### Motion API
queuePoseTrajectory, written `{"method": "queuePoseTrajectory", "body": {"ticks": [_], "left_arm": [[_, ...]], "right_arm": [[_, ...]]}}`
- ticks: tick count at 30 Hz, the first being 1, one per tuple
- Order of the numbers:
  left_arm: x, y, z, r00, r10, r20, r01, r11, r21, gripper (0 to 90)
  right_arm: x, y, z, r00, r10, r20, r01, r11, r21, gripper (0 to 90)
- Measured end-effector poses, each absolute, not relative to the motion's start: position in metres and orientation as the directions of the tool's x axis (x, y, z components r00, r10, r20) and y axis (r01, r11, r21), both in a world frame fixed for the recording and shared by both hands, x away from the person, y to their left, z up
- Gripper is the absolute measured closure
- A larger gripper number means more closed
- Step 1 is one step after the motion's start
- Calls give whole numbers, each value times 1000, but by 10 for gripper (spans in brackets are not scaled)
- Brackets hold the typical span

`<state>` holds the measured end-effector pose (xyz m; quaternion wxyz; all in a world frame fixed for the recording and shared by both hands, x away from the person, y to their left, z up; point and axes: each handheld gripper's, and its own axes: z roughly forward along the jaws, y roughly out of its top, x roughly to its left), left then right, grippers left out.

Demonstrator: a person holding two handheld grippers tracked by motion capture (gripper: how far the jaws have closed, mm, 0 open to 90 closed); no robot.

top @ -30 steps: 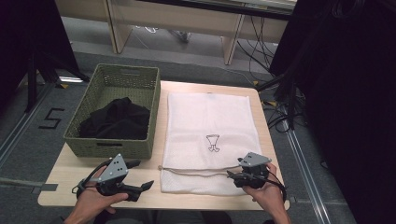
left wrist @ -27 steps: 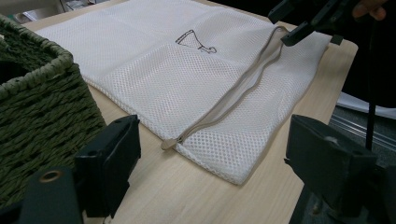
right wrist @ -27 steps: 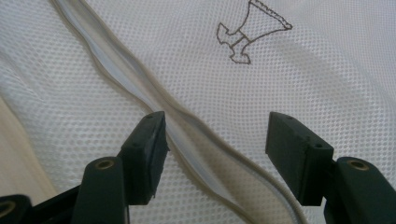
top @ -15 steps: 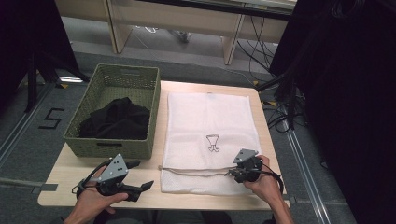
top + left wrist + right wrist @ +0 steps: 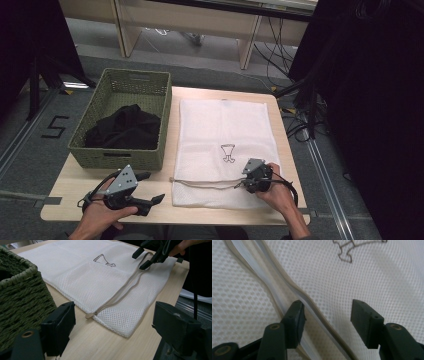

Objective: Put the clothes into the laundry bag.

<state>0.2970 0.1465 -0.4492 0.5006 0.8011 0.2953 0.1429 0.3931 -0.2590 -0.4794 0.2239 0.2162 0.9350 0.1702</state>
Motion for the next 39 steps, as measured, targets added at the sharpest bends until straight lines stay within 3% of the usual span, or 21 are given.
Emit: {"method": "queuePoseTrajectory", "body": {"ticks": [4,10,15,18,23,29,39], "left_arm": [[297,146,-450,785,616,-68,331,-325,886,181],[297,146,-449,784,618,-67,330,-321,888,183],[298,147,-449,785,616,-67,330,-324,887,184],[297,147,-449,784,618,-63,327,-324,888,185],[297,147,-449,783,618,-65,328,-322,888,187],[298,146,-449,780,623,-59,326,-324,888,187],[299,149,-446,770,637,-43,321,-328,888,187]], "right_arm": [[393,-251,-472,-822,458,-339,274,839,470,561],[399,-243,-469,-838,429,-337,243,846,474,640],[401,-234,-466,-844,437,-311,248,832,497,682],[404,-234,-463,-851,436,-293,238,817,525,793],[408,-238,-457,-845,462,-267,254,789,560,855],[415,-239,-439,-816,516,-261,259,729,634,860],[425,-233,-422,-800,550,-240,278,695,663,860]]}}
